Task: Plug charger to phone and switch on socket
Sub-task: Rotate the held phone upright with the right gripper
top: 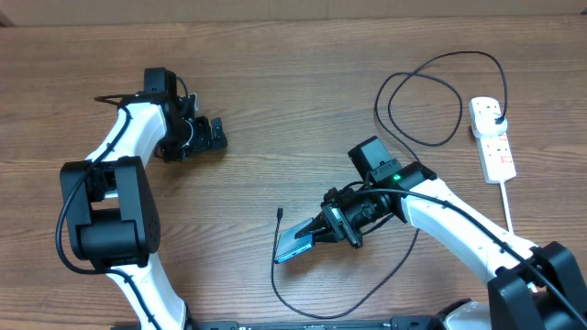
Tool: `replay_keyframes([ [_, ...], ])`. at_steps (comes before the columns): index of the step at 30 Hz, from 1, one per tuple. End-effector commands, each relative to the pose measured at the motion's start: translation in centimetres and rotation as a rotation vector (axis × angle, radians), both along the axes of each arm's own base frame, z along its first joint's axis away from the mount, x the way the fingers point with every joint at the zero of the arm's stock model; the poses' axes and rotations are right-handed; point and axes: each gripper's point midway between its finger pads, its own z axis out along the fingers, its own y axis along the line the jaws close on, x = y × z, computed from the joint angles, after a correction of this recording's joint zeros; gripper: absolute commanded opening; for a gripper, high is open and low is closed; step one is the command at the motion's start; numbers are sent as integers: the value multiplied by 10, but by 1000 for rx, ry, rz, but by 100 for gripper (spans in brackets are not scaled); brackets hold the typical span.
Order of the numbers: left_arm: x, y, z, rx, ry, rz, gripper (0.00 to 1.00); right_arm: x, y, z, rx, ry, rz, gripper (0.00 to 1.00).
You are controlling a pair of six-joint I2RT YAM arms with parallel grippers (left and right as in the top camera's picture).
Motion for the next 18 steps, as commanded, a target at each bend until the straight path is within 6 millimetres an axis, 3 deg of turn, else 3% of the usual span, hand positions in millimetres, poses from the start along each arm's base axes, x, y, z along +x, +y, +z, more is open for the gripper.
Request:
replay_keyframes([
  [1,-2,4,-3,23,11,7,100,2,0,9,33,-18,-1,4],
  [12,-2,4,-3,23,11,7,100,2,0,10,35,-13,-1,4],
  [18,-2,4,-3,23,11,7,100,-2,2,20,88,14,13,4],
])
